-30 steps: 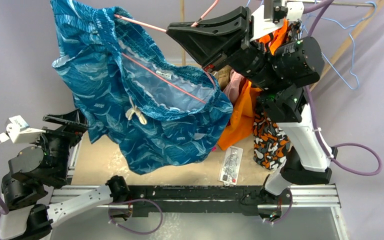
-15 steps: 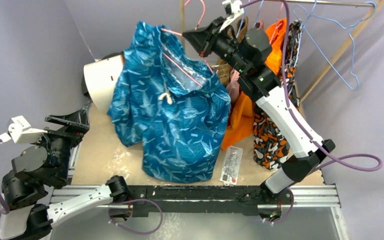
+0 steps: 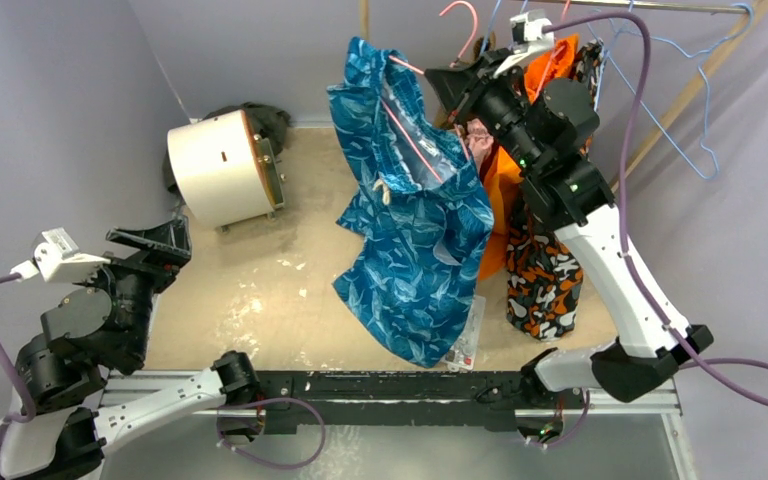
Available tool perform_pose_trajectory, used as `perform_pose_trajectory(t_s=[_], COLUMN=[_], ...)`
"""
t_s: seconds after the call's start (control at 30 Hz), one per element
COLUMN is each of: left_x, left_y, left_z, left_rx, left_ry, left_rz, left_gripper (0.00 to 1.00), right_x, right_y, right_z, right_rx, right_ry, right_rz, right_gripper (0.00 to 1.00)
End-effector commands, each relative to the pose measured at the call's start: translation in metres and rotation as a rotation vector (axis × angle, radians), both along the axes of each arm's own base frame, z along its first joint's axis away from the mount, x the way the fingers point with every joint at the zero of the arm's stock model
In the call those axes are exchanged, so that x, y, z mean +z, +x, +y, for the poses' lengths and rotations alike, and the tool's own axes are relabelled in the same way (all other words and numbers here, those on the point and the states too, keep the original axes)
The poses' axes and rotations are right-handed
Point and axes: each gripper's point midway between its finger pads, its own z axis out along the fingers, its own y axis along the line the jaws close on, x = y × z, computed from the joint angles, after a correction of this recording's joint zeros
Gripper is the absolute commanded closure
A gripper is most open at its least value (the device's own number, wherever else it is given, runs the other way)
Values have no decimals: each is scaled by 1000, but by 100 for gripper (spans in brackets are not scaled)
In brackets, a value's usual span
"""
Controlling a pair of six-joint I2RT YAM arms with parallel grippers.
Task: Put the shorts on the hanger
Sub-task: Place the hanger at the clothesline.
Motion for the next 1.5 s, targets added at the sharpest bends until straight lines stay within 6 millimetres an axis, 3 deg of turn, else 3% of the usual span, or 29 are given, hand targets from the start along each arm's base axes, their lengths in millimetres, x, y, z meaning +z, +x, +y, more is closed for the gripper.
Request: perform_pose_trajectory(t_s=[0.0, 0.2, 0.3, 0.47, 0.6, 0.73, 0.93, 1.2, 1.33, 1.47], left_x=[-3, -11, -15, -24, -31, -37, -39, -40, -41, -43], left_y=[7, 12, 14, 19, 24, 27, 30, 32, 33, 33], left_z=[-15, -28, -34, -43, -56, -65, -71, -75, -76, -77], left_rx=[-20, -47, -59, -74, -98, -114, -118, -122, -122, -122], left_ry=[30, 49, 57, 84, 93, 100, 118, 123, 128, 130], left_rz=[12, 26, 33, 49, 58, 68, 76, 79, 83, 85], left_gripper=[16, 16, 16, 15, 15, 15, 15, 15, 15, 15], right_x=[26, 3, -8, -20, -47, -56, -42, 2, 11, 7], right_y=[2, 18, 16, 2, 7, 5, -1, 2, 4, 11], right_z=[-33, -45, -47, -26, -38, -51, -74, -120, -124, -115], right_rx=[-150, -238, -241, -94, -155, -205, -299, -538, -567, -542], right_ry=[18, -29, -45, -142, -260, -308, -313, -310, -305, -309], right_rz=[-37, 51, 72, 72, 161, 193, 192, 119, 95, 90], right_gripper=[100, 100, 100, 100, 100, 100, 100, 100, 100, 100])
